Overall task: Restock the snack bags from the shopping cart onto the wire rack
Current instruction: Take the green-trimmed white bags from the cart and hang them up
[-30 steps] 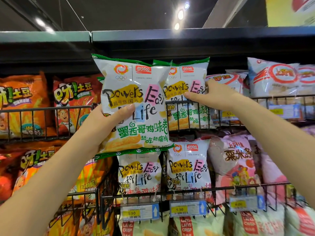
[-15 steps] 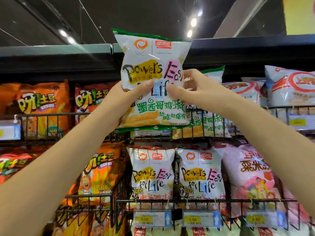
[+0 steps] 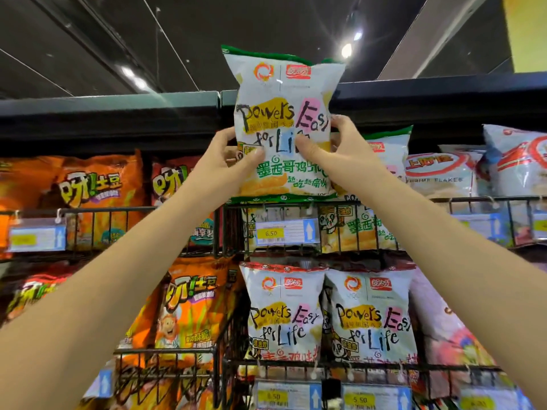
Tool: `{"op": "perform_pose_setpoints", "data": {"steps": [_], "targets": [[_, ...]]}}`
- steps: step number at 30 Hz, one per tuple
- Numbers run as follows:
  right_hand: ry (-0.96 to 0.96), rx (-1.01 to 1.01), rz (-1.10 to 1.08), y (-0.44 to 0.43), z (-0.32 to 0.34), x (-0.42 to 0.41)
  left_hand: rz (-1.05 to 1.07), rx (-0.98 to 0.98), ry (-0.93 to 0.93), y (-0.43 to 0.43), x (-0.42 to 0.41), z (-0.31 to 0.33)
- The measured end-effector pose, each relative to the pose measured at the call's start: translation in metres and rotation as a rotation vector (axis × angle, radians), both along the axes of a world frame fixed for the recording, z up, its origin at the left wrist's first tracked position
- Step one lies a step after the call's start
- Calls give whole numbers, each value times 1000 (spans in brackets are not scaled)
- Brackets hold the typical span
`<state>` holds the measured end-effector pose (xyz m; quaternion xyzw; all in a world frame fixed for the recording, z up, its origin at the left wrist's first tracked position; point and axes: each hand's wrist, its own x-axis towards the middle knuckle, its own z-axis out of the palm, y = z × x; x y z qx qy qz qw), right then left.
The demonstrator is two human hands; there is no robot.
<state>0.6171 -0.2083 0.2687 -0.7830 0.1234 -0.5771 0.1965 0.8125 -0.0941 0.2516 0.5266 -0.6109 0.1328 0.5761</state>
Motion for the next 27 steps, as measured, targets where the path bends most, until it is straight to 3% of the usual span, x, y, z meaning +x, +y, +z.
{"op": "perform_pose_setpoints", "data": {"steps": [16, 27], "targets": [[262, -22, -280, -18, -7, 18, 87, 30, -68, -17, 19, -8], [628, -58, -449, -18, -4, 19, 296, 146, -250, -25, 28, -9]]}}
